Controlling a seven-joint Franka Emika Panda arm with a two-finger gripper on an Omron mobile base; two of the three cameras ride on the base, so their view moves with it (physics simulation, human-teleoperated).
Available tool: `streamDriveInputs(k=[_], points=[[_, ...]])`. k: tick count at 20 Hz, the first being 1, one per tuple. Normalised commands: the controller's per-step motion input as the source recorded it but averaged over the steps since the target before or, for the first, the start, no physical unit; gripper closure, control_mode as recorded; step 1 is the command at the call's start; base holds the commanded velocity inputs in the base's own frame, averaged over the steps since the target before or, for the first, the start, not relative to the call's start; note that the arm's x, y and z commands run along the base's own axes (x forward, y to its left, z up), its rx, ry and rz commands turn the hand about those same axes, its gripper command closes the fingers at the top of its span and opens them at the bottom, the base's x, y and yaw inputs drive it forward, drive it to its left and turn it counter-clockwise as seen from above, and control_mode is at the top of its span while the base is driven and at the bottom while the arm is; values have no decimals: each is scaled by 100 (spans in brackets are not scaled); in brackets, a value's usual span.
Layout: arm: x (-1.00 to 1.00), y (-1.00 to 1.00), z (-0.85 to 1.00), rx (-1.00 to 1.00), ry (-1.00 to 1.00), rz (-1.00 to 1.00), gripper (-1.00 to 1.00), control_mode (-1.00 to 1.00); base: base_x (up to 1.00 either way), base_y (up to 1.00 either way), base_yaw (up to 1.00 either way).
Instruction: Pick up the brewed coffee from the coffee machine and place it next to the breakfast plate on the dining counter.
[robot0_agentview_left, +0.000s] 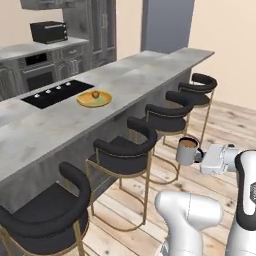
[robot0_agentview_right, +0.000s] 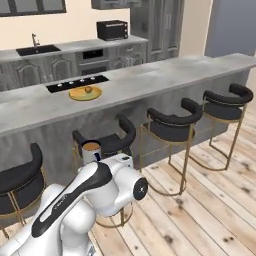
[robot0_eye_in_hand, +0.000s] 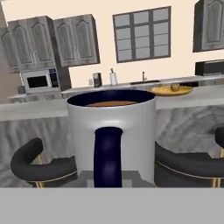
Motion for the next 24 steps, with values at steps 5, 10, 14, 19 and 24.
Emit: streamDriveInputs(k=[5,10,14,19,24], points=[[0,0,0,0,0,0,100,100,99,-99,39],[0,0,0,0,0,0,100,100,93,-91,45],[0,0,0,0,0,0,100,100,86,-89,46],[0,0,0,0,0,0,100,100,87,-76,51],[0,0,0,0,0,0,100,100,90,-63,55]])
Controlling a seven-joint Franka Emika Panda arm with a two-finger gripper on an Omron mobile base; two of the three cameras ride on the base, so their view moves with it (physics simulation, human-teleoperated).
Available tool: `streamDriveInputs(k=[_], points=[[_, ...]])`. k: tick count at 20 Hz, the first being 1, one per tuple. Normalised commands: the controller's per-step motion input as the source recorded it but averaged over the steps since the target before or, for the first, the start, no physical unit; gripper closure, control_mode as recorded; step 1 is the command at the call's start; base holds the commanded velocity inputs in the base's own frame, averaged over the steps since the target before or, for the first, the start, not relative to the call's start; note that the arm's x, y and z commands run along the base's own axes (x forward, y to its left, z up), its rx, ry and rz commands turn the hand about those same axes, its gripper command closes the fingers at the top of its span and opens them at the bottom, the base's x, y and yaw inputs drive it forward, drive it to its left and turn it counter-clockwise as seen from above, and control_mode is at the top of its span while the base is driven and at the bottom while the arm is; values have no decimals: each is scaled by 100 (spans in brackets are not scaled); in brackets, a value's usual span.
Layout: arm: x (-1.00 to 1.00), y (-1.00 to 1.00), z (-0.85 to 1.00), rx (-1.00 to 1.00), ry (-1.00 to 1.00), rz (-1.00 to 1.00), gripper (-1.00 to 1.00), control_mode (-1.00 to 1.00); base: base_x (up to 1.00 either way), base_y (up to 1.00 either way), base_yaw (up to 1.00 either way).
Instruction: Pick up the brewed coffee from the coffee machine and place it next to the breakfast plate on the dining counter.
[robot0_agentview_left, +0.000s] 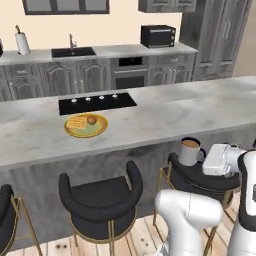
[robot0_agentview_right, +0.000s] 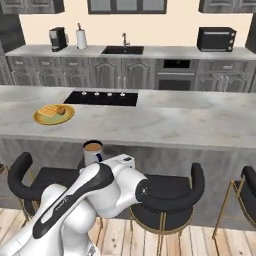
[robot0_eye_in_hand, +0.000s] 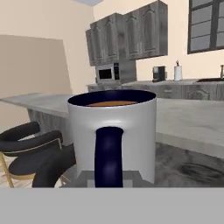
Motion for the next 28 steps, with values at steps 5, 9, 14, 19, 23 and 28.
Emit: streamDriveInputs(k=[5,9,14,19,23,28], points=[[0,0,0,0,0,0,100,100,49,-62,54],[50,-27,5,12,-11,21,100,-100,38,-21,23],[100,-22,14,18,-34,27,100,-100,0,0,0],[100,-23,12,4,-9,17,100,-100,0,0,0],[100,-32,3,0,10,10,100,-100,0,0,0],[100,-1,-20,-6,10,2,100,-100,0,0,0]])
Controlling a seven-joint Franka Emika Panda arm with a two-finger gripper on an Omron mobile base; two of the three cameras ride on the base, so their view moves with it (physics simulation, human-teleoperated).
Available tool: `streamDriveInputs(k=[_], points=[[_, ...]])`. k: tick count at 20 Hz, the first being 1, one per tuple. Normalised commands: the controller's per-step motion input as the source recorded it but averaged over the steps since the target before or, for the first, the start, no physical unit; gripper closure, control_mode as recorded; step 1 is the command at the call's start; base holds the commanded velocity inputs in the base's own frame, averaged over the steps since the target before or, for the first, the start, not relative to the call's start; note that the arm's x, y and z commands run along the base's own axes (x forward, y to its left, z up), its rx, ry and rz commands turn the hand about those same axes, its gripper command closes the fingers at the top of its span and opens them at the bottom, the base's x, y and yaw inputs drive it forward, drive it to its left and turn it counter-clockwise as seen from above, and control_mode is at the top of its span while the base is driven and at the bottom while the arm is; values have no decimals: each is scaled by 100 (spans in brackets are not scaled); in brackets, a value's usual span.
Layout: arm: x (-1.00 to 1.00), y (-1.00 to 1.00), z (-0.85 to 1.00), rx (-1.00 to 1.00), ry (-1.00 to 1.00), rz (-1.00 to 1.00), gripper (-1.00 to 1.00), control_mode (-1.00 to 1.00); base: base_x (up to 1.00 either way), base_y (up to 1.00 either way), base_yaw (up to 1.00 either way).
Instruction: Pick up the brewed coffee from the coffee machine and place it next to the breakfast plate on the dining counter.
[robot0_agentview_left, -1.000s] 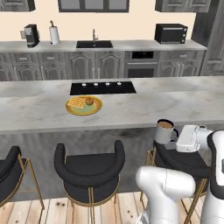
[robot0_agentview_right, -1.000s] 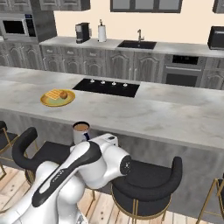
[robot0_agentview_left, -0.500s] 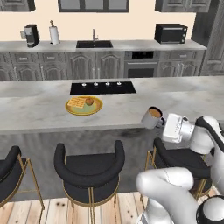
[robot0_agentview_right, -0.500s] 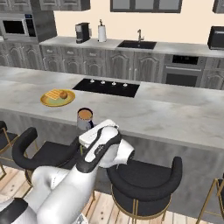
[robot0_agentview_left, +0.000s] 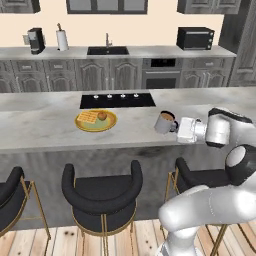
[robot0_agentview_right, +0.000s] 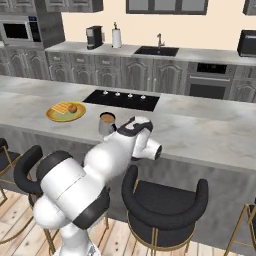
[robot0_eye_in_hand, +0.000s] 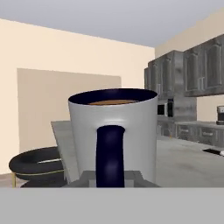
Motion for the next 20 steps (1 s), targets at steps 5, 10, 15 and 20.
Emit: streamDriveInputs(k=[5,10,15,20], points=[[97,29,-40,-7,0,8,100,-100,0,0,0],[73,54,-10,-9,-5,4,100,-100,0,0,0],[85,54,-15,-10,1,8,100,-100,0,0,0],[67,52,-27,-9,-1,10,100,-100,0,0,0]])
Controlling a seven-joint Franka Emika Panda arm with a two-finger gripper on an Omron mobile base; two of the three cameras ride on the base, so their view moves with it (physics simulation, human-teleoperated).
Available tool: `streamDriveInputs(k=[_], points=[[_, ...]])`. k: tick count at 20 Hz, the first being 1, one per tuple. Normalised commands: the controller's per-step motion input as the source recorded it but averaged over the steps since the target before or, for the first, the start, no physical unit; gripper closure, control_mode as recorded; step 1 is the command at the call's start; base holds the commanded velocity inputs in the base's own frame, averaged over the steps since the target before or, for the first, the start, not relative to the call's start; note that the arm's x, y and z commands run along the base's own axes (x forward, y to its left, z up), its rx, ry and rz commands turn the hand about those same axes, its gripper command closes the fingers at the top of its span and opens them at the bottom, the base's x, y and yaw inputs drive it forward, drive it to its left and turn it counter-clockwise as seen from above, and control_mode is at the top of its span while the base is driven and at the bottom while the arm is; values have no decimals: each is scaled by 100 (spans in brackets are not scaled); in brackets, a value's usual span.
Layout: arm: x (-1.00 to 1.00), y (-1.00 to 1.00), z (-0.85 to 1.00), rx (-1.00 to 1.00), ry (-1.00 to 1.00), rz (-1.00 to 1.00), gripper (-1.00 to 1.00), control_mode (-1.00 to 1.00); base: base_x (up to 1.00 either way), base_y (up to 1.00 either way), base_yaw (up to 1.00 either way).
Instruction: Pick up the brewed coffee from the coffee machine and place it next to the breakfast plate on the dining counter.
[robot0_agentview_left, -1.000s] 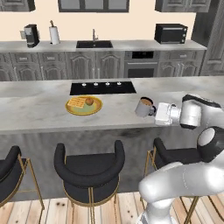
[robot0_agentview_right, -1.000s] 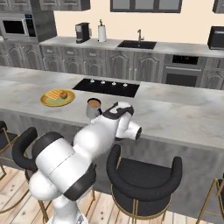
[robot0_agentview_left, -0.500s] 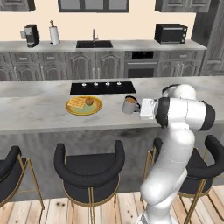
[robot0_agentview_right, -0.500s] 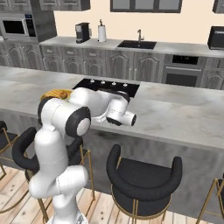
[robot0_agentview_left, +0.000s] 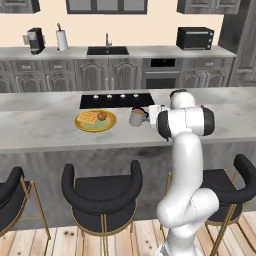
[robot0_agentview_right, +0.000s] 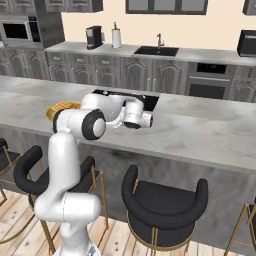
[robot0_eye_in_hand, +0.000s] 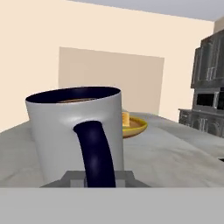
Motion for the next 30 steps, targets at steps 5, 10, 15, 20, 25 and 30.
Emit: streamDriveInputs(k=[5,10,15,20,25,30], points=[[10,62,-24,-14,-8,9,100,-100,0,0,0],[0,56,-8,-15,0,5,100,-100,0,0,0],[-12,21,-3,-12,0,2,-100,-100,0,0,0],[0,-6,0,-1,0,4,-100,-100,0,0,0],[0,-22,2,0,-2,3,-100,-100,0,0,0],[-8,-47,22,0,-15,2,-100,-100,0,0,0]])
